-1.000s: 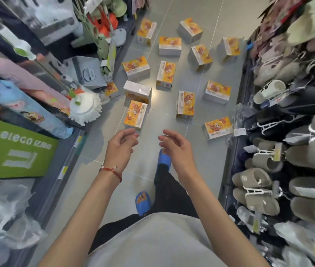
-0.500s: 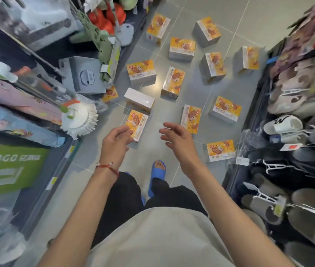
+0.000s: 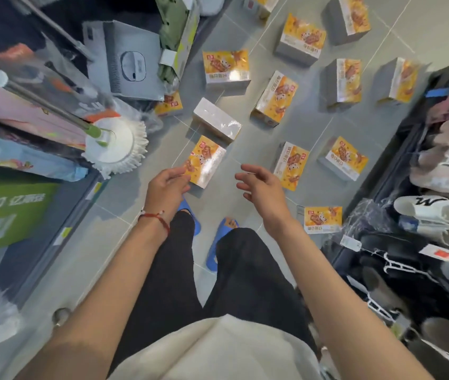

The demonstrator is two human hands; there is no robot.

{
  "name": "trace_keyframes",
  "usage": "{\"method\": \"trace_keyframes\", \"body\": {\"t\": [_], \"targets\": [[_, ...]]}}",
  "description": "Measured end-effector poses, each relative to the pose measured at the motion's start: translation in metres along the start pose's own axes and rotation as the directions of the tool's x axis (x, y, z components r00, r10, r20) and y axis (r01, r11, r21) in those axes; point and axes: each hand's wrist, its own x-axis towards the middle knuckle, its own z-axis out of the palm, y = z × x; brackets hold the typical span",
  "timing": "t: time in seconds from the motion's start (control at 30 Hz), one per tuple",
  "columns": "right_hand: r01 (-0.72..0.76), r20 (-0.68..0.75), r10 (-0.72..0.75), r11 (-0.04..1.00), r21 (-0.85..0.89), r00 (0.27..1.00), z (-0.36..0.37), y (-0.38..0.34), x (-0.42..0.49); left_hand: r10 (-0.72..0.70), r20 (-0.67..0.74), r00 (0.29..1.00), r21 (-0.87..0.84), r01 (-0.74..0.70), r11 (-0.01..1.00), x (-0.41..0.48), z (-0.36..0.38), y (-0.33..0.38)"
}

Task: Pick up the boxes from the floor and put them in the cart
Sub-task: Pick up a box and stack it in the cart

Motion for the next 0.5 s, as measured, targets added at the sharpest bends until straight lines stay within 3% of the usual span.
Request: {"method": "trace_keyframes", "body": {"t": [0.3, 0.5], "targets": [[0.059, 0.134, -0.017, 0.946, -0.320, 0.991, 0.038, -0.011, 0.120, -0.192, -0.096, 0.977, -0.037, 0.189, 0.981, 0.095, 0.003, -0.032], [0.137, 0.267, -0.007, 0.872, -0.470, 0.964, 0.039, -0.010, 0.181, -0.308, -0.223, 0.925, -0.230, 0.257, 0.939, 0.133, 0.022, -0.045]]}}
